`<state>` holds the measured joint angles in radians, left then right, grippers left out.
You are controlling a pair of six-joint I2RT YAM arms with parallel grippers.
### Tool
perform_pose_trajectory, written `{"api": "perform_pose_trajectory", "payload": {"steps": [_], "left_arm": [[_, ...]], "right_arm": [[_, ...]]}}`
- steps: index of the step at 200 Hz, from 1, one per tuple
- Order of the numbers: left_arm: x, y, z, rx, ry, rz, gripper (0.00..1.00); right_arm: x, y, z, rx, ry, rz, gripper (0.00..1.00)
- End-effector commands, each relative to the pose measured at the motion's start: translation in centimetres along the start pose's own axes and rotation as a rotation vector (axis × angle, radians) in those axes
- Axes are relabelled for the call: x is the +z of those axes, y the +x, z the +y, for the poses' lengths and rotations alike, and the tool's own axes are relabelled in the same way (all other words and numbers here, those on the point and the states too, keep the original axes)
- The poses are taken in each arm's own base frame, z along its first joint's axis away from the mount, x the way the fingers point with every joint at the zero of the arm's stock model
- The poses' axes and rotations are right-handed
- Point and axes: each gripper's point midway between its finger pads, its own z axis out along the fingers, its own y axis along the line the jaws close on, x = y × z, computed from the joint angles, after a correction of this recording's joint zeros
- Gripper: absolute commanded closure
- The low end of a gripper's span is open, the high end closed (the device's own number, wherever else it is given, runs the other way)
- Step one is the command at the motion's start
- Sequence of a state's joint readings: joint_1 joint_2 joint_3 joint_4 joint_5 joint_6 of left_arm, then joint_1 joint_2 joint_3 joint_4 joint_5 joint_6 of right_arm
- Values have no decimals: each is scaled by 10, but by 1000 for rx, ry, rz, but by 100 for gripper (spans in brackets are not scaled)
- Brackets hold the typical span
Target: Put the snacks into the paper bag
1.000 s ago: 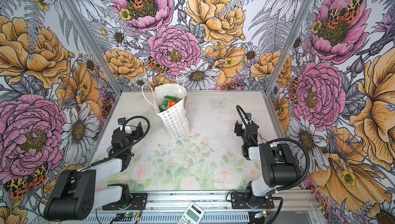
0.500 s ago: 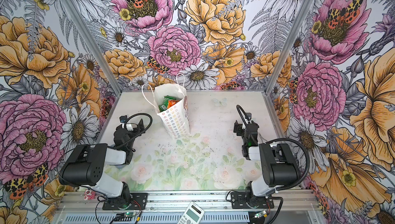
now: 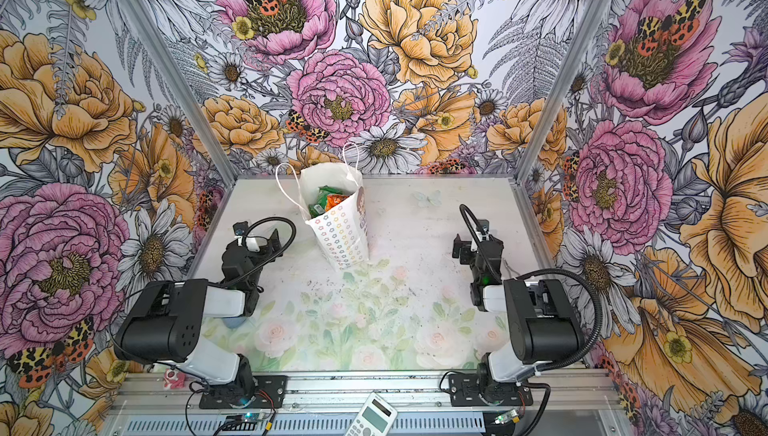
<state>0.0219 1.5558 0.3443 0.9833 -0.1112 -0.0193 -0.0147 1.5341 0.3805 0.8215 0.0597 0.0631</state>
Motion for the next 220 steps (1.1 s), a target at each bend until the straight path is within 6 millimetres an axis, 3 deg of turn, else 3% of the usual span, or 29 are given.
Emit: {"api": "perform_pose_trajectory", "payload": {"steps": [1,220], "left_arm": [[2,-7,0,0,-12,-15,1],[4,-5,-3,21,-24,-2,1]], "right_arm": [[3,-15,-4,17,11,-47,0],[4,-14,-4,19,6,-42,0]]}}
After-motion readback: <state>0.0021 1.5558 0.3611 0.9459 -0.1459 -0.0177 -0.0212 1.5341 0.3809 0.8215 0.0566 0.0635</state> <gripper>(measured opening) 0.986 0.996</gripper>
